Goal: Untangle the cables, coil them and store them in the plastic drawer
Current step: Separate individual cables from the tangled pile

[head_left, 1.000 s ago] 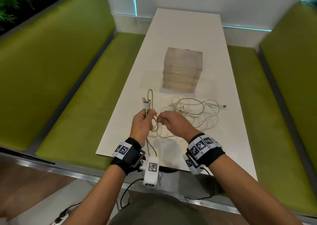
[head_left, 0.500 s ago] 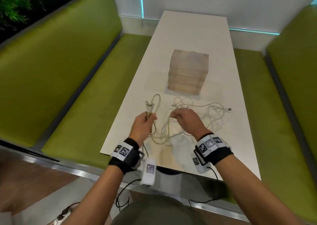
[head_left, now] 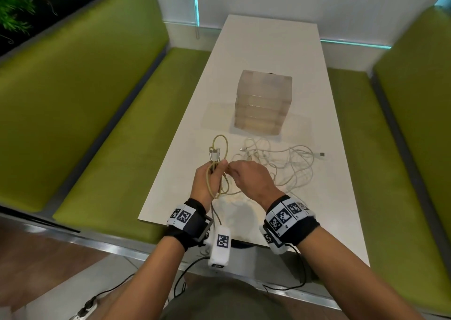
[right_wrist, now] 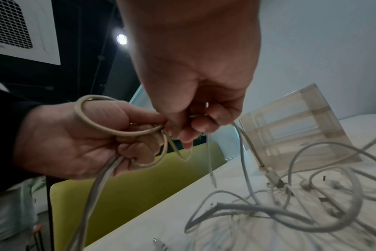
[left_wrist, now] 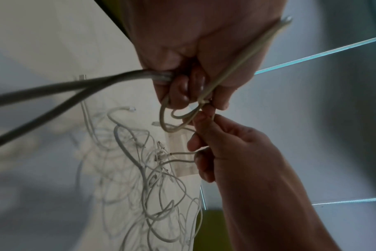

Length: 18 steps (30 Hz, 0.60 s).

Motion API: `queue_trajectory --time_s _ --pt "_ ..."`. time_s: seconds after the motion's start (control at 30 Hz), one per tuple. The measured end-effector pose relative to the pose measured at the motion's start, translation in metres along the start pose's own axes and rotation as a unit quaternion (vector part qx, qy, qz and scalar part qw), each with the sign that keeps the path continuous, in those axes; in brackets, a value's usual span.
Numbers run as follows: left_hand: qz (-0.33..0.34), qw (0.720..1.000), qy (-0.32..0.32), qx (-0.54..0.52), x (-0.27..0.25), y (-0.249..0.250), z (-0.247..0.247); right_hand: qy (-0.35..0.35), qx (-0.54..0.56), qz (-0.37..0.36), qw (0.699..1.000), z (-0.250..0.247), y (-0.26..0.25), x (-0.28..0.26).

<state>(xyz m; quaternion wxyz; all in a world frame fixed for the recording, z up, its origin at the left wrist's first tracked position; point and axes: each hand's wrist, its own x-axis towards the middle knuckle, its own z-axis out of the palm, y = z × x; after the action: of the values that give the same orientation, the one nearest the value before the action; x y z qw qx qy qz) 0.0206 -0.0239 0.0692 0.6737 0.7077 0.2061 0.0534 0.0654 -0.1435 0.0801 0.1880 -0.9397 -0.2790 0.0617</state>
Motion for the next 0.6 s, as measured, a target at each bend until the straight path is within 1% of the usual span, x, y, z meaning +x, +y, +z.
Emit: queue_trajectory --time_s 0.1,0.17,0.2,0.27,0.33,0.4,0.47,0.53,0.6 --pt "0.007 0.999 0.028 0.016 0.004 0.002 -0.005 -0.041 0.044 0.023 0.998 0.005 0.008 0.005" --pt "0.002 0.998 0.065 -0.003 0.008 0.004 -0.016 -0.075 0.086 0.075 0.991 0.005 0.03 0.009" --pt "0.002 0.997 0.077 -0.024 0.01 0.006 -0.023 -0.075 0.107 0.1 0.986 0.004 0.042 0.01" --pt "0.008 0.996 0.084 -0.033 0.013 0.008 -0.034 -0.056 0.124 0.125 0.983 0.004 0.062 0.011" --pt "0.024 0.996 0.084 -0.016 0.011 0.008 -0.037 -0.055 0.097 0.121 0.986 0.005 0.068 0.015" --pt "0.023 0.996 0.08 -0.026 0.007 0.009 -0.032 -0.047 0.082 0.122 0.988 0.007 0.072 0.02" --pt "0.018 0.996 0.073 -0.047 0.002 0.008 -0.027 -0.029 0.101 0.123 0.987 0.009 0.076 0.022" --pt "0.02 0.996 0.068 -0.048 0.0 0.006 -0.026 -0.007 0.132 0.112 0.985 0.009 0.076 0.023" --pt "0.021 0.996 0.072 -0.045 -0.001 0.004 -0.027 0.008 0.136 0.107 0.985 0.008 0.074 0.023"
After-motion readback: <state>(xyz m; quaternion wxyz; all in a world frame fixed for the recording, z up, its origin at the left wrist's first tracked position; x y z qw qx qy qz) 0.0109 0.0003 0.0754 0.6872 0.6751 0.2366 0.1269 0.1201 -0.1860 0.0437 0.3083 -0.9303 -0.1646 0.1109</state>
